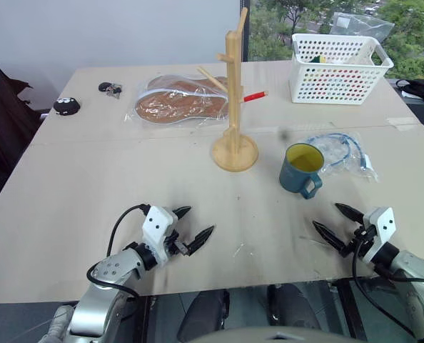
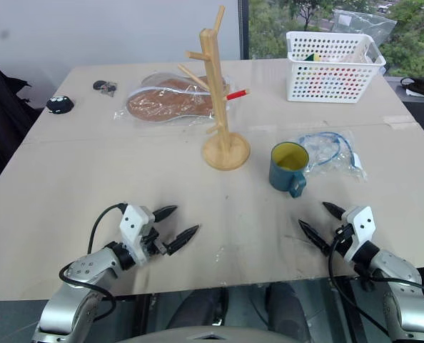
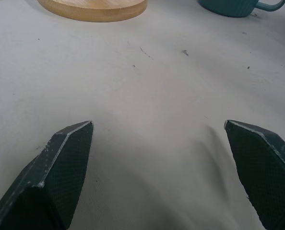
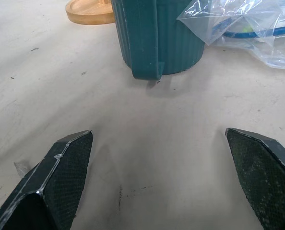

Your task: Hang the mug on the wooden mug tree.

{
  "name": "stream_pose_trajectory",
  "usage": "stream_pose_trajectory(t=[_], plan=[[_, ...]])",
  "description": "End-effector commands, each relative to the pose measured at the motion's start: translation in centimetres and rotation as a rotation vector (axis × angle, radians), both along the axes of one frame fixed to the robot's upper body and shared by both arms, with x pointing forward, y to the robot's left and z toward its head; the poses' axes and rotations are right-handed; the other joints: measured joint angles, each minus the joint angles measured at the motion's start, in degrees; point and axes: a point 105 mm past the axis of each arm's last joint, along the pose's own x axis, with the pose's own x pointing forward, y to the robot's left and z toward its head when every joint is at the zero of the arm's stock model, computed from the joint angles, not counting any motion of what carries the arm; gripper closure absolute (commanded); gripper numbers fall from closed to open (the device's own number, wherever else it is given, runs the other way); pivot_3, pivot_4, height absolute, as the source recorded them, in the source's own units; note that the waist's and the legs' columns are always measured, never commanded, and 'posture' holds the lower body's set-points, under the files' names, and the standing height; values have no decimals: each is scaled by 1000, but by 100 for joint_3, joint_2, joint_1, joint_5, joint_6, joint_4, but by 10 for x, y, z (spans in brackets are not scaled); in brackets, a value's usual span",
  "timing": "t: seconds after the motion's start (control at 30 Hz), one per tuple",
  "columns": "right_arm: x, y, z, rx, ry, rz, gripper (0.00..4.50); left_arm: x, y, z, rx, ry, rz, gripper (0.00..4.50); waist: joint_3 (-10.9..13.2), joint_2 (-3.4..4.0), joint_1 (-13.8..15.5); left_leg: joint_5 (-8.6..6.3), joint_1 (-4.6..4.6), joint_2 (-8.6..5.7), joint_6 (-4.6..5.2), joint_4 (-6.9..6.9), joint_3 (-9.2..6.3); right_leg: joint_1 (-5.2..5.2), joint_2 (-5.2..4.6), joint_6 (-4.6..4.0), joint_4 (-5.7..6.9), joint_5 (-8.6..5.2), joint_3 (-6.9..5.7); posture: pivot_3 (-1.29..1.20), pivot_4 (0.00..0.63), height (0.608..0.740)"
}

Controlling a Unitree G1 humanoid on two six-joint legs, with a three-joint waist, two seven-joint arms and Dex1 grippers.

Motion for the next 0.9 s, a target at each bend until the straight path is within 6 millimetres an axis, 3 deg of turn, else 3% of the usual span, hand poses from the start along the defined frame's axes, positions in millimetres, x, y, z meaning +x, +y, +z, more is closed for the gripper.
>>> stream_pose_trajectory(t=[0.03,0.8,0.9], plan=[[-1,-5,8,-14,-32,3,36,0,-1,6,-5,-19,-6,0,0,0,0,0,0,0,0,0,0,0,0,0,0,0,0,0,150,740],[-5,-8,8,-30,-18,7,36,-8,1,10,-11,-12,-27,0,0,0,1,0,0,0,0,0,1,0,0,0,0,-1,1,0,150,740],[-2,-21,13,-24,-38,-65,36,-7,-3,17,-11,-30,-55,0,0,-1,3,0,-1,0,0,0,0,0,0,0,0,-1,0,0,150,740]])
